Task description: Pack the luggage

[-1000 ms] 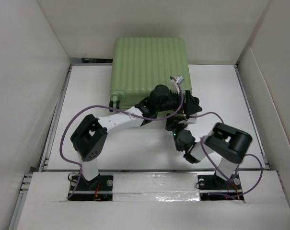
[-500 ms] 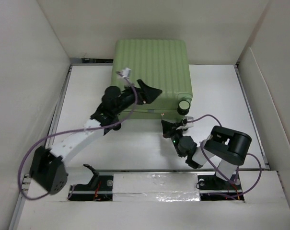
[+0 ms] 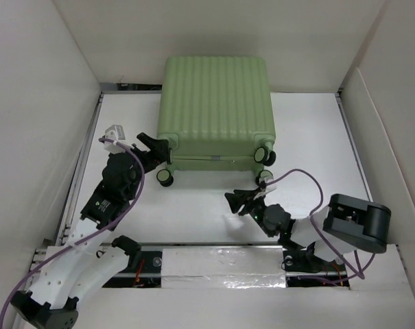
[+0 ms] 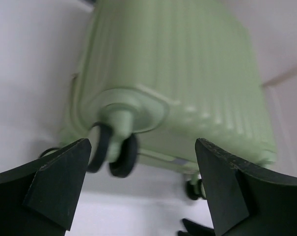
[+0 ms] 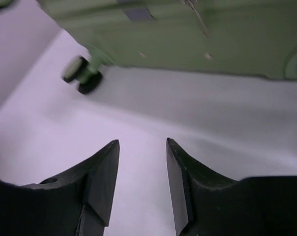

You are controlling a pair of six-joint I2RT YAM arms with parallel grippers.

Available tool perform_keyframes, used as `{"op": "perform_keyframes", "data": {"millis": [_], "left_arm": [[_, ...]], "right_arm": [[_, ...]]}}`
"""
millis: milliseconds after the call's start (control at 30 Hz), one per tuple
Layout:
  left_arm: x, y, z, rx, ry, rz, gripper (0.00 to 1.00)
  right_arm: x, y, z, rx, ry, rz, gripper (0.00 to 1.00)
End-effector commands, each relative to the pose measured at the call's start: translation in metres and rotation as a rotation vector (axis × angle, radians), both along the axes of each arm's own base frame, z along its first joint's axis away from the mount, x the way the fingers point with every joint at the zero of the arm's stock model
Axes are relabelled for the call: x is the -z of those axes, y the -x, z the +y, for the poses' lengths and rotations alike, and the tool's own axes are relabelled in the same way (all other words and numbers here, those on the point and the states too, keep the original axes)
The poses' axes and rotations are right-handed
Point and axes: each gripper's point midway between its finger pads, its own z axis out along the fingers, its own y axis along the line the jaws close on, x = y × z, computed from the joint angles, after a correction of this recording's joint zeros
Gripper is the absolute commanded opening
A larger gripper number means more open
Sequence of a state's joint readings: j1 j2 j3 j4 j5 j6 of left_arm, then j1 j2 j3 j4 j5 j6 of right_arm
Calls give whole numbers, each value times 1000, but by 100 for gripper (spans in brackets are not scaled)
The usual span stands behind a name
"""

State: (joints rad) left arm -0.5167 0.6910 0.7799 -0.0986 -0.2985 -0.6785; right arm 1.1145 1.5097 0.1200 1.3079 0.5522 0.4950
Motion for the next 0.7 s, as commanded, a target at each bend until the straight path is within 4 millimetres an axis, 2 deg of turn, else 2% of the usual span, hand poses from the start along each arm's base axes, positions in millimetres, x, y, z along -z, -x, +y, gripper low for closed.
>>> {"op": "perform_keyframes", "data": {"millis": [0, 133, 167, 200, 233, 367, 400, 500, 600, 633, 667], "left_arm": [[57, 8, 26, -62, -164, 209, 87], [77, 10, 26, -47, -229, 288, 87], [79, 8, 24, -33, -241, 282, 87], [82, 6, 17, 2, -240, 285, 87], [82, 4, 13, 20, -240, 280, 87], [67, -8, -8, 94, -194, 212, 80], [65, -11, -8, 85, -192, 204, 76], [67, -25, -14, 80, -199, 206, 57], [65, -35, -20, 90, -208, 207, 49], [69, -39, -22, 94, -214, 222, 35], [67, -41, -24, 99, -212, 214, 28]], "right_arm": [[-47, -5, 9, 22, -99, -72, 53], [-73, -9, 4, 30, -75, -114, 58], [-76, -9, 4, 28, -63, -112, 58], [-68, -8, 2, 27, -12, -87, 58], [-83, -8, 0, 33, -38, -97, 58], [-84, -15, -16, 76, -32, -83, 58], [-81, -16, -19, 77, -22, -72, 58], [-80, -18, -24, 85, -23, -64, 58], [-81, -17, -27, 80, -30, -66, 58], [-82, -19, -29, 88, -32, -68, 58], [-83, -18, -28, 77, -33, -69, 58]]}}
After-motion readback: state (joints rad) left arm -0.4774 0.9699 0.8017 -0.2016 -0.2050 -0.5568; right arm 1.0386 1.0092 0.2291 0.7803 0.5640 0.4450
